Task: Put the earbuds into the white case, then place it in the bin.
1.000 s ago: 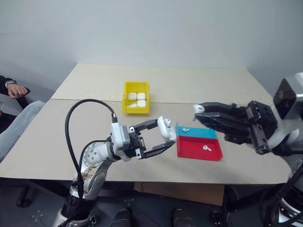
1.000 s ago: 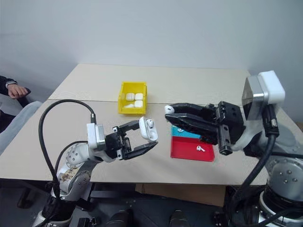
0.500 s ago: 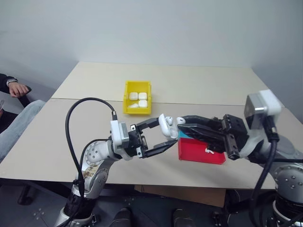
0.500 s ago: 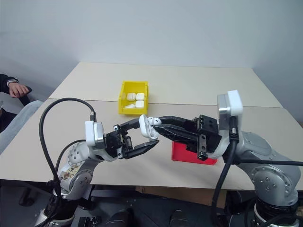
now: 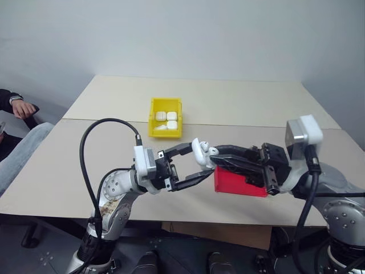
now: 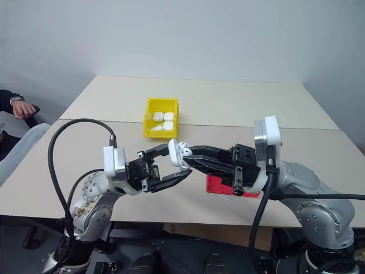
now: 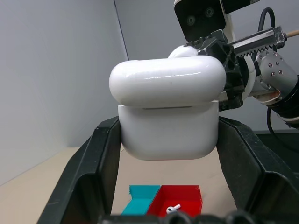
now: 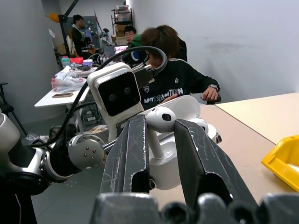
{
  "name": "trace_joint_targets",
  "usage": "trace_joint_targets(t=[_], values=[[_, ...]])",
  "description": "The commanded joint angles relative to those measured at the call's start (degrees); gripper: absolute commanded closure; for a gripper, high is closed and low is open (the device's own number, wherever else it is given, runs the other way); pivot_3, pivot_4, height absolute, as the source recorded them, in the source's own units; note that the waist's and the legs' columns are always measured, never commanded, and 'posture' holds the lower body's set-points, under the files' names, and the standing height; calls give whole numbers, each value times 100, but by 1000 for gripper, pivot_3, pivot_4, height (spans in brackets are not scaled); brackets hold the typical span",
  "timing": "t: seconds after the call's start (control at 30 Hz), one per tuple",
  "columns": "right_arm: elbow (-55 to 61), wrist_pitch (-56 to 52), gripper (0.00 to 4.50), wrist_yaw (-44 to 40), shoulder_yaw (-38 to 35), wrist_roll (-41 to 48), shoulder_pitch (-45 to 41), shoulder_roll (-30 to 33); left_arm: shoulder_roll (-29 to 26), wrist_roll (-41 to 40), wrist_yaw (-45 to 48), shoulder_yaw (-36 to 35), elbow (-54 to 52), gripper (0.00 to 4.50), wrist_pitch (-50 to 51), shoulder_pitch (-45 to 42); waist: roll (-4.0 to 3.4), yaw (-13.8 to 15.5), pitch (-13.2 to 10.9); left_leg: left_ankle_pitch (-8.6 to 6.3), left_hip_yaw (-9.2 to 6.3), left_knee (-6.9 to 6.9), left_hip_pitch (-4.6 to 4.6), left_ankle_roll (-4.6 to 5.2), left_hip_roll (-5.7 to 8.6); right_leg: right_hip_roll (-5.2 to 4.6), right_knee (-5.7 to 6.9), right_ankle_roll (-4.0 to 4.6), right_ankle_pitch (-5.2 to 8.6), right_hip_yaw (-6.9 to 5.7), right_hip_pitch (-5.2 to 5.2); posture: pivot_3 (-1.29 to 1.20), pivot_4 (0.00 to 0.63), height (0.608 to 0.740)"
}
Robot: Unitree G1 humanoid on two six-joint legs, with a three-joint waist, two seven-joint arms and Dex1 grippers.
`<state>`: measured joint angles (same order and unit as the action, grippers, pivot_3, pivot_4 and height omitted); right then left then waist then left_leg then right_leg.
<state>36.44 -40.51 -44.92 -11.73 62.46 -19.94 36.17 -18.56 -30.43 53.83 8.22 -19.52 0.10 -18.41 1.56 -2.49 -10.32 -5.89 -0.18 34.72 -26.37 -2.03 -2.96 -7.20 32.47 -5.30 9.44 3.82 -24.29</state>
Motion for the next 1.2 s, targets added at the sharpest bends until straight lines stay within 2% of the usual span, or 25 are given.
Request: trace_joint_targets(t=[0.03, 0.4, 0.57, 0.8, 1.0, 1.1, 1.2], values=[[91, 176, 3756, -7, 48, -38, -31, 13, 36, -14, -66, -21, -268, 1701, -52, -47, 0, -7, 0, 0, 0, -3, 0, 0, -1, 0, -14, 0, 0, -1, 3, 0, 150, 740], [92, 572, 3756, -199, 219, -453, 148, 2, 38, -8, -96, -43, -228, 1701, -72, -68, 0, 3, 0, 0, 3, -7, -6, 0, -1, 0, -37, 0, 0, -1, 6, 0, 150, 740], [219, 816, 2302, -253, 367, -989, 241, 115, 42, 17, -90, -53, -203, 1701, -76, -77, 0, 15, 0, 0, 2, -19, -6, 0, 1, 0, -34, 0, 0, 0, 2, 0, 150, 740], [94, 1104, 2302, -538, 47, -1175, 436, 398, 50, 72, -43, -53, -84, 1701, -114, -99, 1, 33, 0, 0, 2, -33, -5, 0, 3, 0, -30, 0, -1, -1, 0, 0, 150, 740], [-217, 990, 2302, -979, -543, -659, 65, 1030, 68, 205, 114, 49, 248, 1701, -181, -194, 2, 46, -2, 0, 2, -30, -4, 1, 4, 0, -30, 0, -1, 0, 1, 0, 150, 740], [-413, 821, 2880, -1161, -440, -481, -526, 1388, 155, 395, 249, 193, 638, 1701, -334, -328, 3, 15, -2, 0, 2, -21, -3, 1, 4, 0, -31, 0, 0, 0, 1, 0, 150, 740], [-593, 621, 3847, -1161, -156, -499, -1090, 1539, 222, 616, 352, 340, 950, 1701, -469, -470, 5, -2, -3, 0, 1, -9, -3, 1, 3, -1, -33, 0, 0, 0, 1, 0, 150, 740]])
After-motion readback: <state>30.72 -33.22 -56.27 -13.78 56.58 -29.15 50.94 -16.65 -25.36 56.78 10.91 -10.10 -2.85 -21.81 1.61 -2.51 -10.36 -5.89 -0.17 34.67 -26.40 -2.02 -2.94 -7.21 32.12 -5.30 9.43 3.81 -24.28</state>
